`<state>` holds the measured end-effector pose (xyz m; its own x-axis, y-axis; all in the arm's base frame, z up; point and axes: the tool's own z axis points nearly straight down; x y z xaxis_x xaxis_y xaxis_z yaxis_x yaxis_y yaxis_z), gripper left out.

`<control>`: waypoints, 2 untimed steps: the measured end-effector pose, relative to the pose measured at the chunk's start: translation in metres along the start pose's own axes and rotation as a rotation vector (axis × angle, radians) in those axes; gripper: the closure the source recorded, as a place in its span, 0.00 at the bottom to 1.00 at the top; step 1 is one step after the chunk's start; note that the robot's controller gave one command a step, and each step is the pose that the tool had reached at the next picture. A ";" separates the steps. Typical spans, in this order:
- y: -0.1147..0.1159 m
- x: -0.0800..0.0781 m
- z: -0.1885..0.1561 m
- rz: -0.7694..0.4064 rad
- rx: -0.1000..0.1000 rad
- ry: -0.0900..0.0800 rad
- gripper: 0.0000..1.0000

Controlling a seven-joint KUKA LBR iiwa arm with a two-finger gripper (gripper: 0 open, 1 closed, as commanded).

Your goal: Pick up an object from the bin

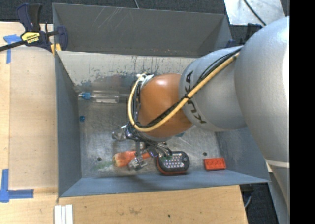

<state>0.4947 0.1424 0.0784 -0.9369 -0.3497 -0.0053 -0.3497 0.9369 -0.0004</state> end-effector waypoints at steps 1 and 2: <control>0.000 0.001 -0.003 -0.001 -0.001 0.000 1.00; 0.000 0.001 -0.003 -0.001 -0.001 0.000 1.00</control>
Offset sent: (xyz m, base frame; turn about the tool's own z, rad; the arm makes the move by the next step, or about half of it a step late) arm 0.0000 0.0000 0.0000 0.0000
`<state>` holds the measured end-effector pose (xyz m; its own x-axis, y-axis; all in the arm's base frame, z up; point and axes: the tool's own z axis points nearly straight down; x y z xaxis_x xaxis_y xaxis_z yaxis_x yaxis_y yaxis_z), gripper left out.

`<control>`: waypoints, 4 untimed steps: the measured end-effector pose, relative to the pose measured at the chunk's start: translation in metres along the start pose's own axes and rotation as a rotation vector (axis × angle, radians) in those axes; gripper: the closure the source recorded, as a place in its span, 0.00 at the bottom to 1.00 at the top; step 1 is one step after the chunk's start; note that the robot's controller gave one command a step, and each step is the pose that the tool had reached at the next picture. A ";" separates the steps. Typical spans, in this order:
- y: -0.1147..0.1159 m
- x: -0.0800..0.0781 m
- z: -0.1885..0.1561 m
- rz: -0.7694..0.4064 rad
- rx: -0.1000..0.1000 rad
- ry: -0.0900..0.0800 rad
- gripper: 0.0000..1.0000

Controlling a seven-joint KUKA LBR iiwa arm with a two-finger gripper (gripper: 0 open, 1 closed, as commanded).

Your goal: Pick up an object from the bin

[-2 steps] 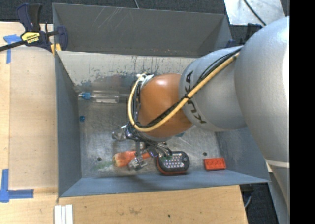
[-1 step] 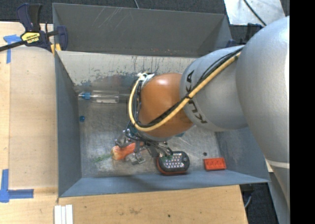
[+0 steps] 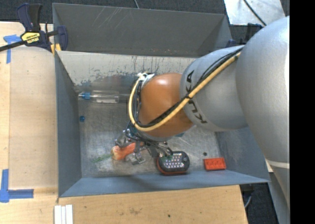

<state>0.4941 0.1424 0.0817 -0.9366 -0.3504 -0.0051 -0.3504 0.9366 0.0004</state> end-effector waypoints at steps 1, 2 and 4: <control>0.000 0.002 -0.004 0.000 0.000 0.005 1.00; 0.000 0.004 -0.023 0.000 -0.001 0.014 1.00; 0.000 0.001 -0.060 0.001 0.001 0.000 1.00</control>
Offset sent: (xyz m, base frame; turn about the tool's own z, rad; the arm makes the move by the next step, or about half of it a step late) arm 0.0001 0.0000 0.0115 0.0000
